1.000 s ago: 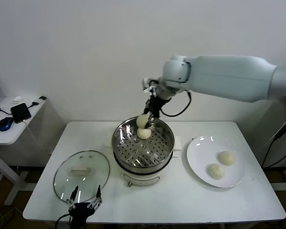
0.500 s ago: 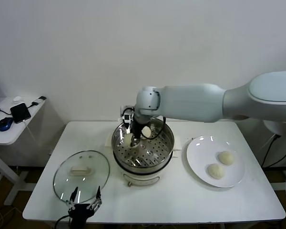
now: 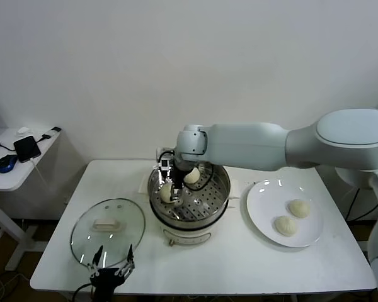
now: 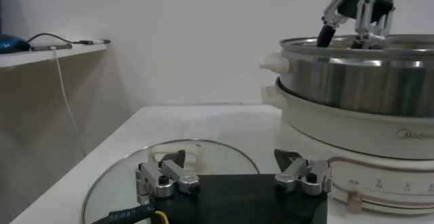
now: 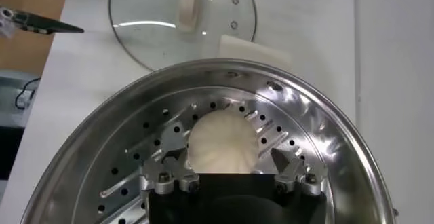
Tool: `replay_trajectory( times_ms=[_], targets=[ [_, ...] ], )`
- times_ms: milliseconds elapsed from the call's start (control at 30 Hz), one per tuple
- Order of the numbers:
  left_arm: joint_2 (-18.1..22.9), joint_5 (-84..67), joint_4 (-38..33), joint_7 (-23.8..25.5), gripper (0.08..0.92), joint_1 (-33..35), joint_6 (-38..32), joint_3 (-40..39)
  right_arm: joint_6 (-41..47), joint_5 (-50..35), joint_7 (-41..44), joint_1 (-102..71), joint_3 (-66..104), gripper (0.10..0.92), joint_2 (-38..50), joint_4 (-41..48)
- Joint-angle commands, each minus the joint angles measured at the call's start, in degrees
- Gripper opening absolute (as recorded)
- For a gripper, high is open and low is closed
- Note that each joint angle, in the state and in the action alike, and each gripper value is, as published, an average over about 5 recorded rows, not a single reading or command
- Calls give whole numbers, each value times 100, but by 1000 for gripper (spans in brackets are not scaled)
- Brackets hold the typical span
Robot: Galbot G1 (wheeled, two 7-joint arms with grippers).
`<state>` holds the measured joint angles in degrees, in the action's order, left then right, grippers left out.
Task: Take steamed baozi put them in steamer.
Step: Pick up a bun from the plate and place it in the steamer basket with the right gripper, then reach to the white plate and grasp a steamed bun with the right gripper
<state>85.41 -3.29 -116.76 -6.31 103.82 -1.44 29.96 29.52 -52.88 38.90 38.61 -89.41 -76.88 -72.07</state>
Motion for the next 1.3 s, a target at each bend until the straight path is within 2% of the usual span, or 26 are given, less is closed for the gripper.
replay_trajectory(
  times_ms=[33,167,367,500,667,933,1300],
  targets=[
    [2,-8,-49,-6,823,15,-2,-6,-1167,132,1301,1213,-465,822,1031,-255],
    [1,-13,-83,-7,823,26,-6,-13,-1560,321,2001,1866,-1020,823,1917,-312],
    [-11,-36,-105,-6,823,32,-10,22,-1868,1232,2296,2262,-1869,823,3239,-828],
    [-9,-39,-90,-8,823,13,-7,48,-1901,1938,2216,1800,-2003,823,3952,-1108],
    [13,-31,-56,-16,823,-13,3,68,-1851,2748,2083,681,-1494,823,4509,-1049],
    [67,-8,-37,-19,823,10,0,92,-1667,3568,1872,-1278,72,823,4732,-534],
    [104,21,-4,-20,823,12,-3,83,-1320,4028,1289,-2636,1261,823,4384,-37]
  ],
)
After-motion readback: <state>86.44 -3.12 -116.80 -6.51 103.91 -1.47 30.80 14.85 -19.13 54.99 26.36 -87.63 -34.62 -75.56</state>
